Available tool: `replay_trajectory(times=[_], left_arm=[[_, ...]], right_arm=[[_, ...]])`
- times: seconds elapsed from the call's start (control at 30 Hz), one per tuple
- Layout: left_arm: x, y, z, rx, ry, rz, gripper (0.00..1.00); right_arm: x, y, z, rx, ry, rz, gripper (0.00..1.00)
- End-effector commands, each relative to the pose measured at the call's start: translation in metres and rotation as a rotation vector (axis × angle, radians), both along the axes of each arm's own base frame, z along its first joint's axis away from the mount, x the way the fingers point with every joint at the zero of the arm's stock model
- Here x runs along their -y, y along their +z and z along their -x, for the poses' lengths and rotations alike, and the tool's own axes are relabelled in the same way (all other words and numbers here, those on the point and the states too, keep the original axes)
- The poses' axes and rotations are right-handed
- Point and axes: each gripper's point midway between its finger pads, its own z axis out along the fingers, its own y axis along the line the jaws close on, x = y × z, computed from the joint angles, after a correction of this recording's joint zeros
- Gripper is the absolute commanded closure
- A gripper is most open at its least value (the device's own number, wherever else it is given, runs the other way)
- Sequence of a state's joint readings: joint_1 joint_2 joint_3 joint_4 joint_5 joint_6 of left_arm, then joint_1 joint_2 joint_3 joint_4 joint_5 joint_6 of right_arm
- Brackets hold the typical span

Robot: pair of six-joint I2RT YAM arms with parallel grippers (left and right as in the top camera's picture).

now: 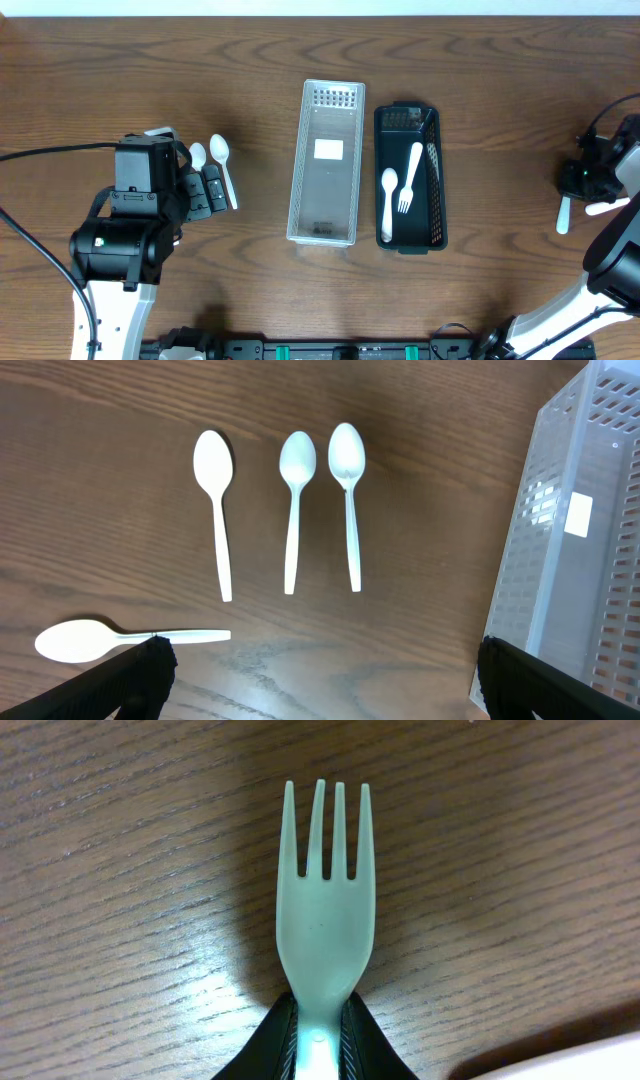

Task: Pack container
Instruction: 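Lift the fork and place it into the green basket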

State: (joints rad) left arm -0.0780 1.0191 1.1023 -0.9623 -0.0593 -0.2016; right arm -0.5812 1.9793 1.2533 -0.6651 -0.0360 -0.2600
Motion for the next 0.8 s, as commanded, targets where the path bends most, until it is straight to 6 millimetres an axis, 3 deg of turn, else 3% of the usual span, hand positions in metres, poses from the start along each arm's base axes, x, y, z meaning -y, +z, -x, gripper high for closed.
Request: replay_trajectory(times=[0.0,0.13,0.3,0.43,0.53,0.63,0.77], left_arm=[[-0.004,0.007,-0.002,0.017,0.0,-0.019,0.02],[-0.004,0.007,-0.002,0.017,0.0,-0.019,0.02],[-0.004,0.007,-0.002,0.017,0.0,-0.019,0.02],[-0.004,0.007,-0.002,0.018,0.0,-0.019,0.02],[-0.004,0.007,-0.002,0.017,0.0,-0.019,0.02],[-0.004,0.007,-0.002,0.017,0.0,-0.019,0.02],[-0.004,0.007,-0.002,0.017,0.0,-0.019,0.02]], right_arm=[[-0.003,-0.005,0.012,-0.037,-0.101,-0.02,0.99],[-0.012,0.028,-0.004,0.031,-0.102,-0.003,0.99],[-0.048,0.104,-0.037,0.199,-0.048,0.049,0.99],[-0.11,0.175,-0.058,0.354,0.057,0.084,0.99],[-0.165,0.212,-0.061,0.438,0.117,0.076,0.99],[-0.225,0.226,-0.06,0.483,0.178,0.03,0.98],[-0.288,0.215,-0.053,0.46,0.201,-0.024,0.99]])
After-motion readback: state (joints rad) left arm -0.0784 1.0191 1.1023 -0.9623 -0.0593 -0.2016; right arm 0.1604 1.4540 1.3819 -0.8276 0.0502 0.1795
